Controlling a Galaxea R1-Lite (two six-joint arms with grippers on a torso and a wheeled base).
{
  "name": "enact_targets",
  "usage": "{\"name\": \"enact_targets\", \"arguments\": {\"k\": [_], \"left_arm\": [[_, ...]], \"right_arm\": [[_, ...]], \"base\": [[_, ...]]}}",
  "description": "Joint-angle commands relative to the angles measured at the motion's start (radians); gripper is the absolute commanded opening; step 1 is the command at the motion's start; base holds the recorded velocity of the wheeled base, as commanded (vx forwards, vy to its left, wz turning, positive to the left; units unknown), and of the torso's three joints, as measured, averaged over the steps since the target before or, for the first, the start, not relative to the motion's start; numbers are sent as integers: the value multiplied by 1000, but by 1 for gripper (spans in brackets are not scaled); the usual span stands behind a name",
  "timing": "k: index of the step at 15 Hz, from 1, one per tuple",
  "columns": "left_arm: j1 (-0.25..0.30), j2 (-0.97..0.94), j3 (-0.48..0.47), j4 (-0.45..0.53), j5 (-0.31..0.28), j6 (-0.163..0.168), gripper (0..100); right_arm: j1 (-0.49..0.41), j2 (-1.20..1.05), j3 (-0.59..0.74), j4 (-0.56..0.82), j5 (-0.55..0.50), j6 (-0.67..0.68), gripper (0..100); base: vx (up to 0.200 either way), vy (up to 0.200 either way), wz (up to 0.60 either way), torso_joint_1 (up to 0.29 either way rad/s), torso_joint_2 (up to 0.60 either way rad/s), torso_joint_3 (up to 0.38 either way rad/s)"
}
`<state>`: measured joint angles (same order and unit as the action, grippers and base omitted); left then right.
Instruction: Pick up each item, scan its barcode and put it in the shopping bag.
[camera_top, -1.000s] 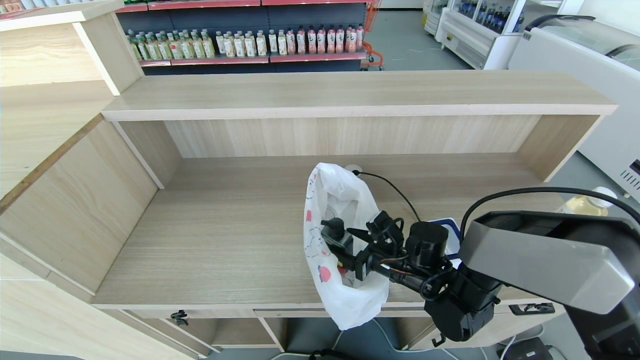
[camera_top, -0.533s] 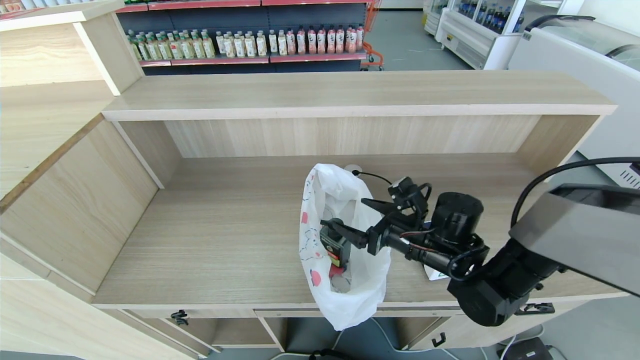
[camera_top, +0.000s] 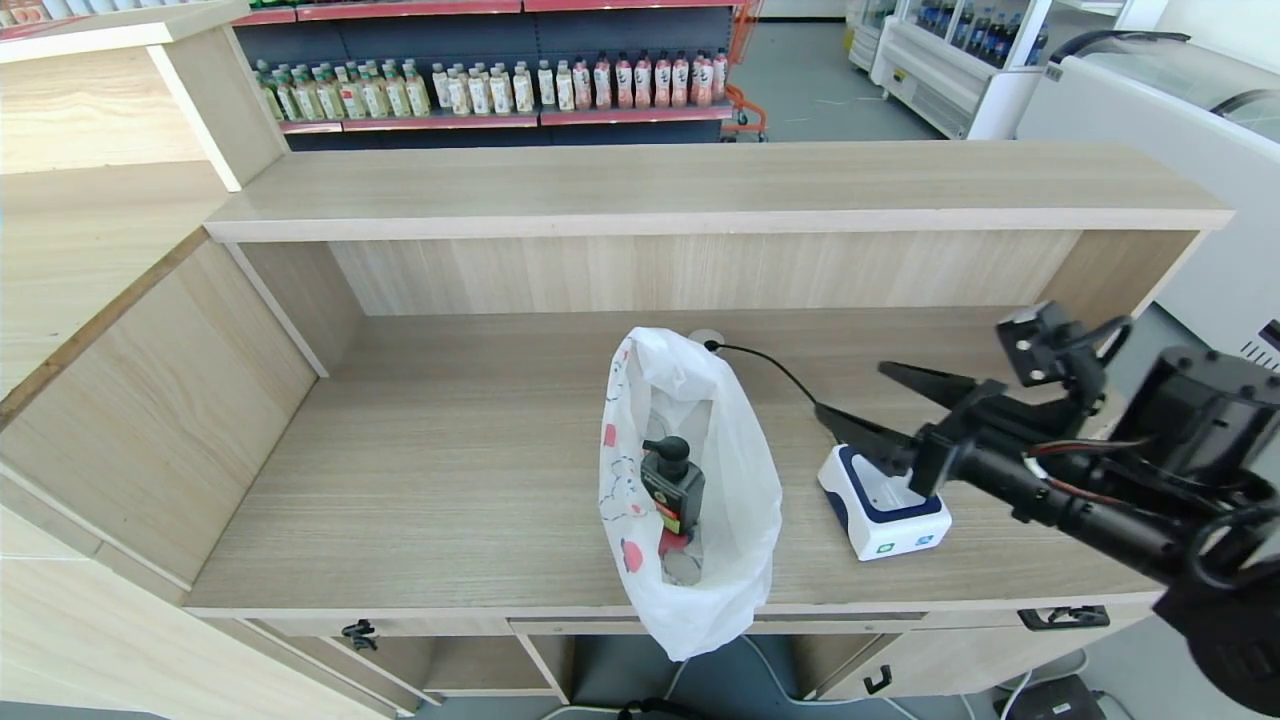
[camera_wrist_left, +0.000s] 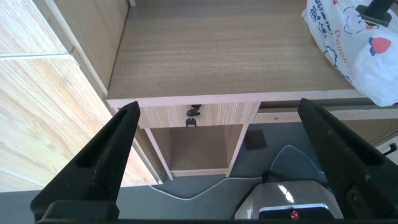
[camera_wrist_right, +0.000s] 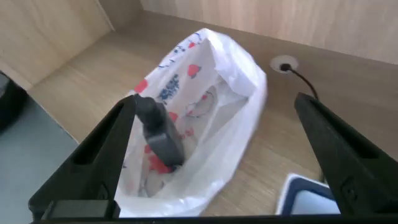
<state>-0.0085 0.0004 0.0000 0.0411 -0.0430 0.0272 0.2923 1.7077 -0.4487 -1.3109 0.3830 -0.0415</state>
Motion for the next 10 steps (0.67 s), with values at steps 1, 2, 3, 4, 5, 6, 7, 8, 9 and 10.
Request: {"name": "enact_targets", "arguments": {"k": [1,2,3,4,5,6,7,8,9,10], "left_arm": [[1,0,0,0,0,0,100],[1,0,0,0,0,0,100],[1,0,0,0,0,0,100],[1,0,0,0,0,0,100],[1,0,0,0,0,0,100],[1,0,0,0,0,0,100],[1,0,0,0,0,0,100],[2,0,0,0,0,0,100],[1,0,0,0,0,0,100],[1,0,0,0,0,0,100]], "right_arm": [[-259,-175,182,70,-3,-101,100],[-320,-172,209,68,-6,-132,100],[-369,-171,232,70,-27,-143,100],[-407,-174,243,70,-72,-144,100],[-437,-175,245,70,-99,-147,100],[-470,-177,245,64,-119,-163,100],[-493,-191,252,67,-134,-182,100],[-504,-204,266,71,-139,-182,100],[-509,-218,277,71,-139,-184,100],[-509,-234,286,73,-139,-184,100]], "base": [[0,0,0,0,0,0],[0,0,0,0,0,0],[0,0,0,0,0,0],[0,0,0,0,0,0],[0,0,0,0,0,0],[0,0,0,0,0,0],[0,0,0,0,0,0],[0,0,0,0,0,0],[0,0,0,0,0,0],[0,0,0,0,0,0]]}}
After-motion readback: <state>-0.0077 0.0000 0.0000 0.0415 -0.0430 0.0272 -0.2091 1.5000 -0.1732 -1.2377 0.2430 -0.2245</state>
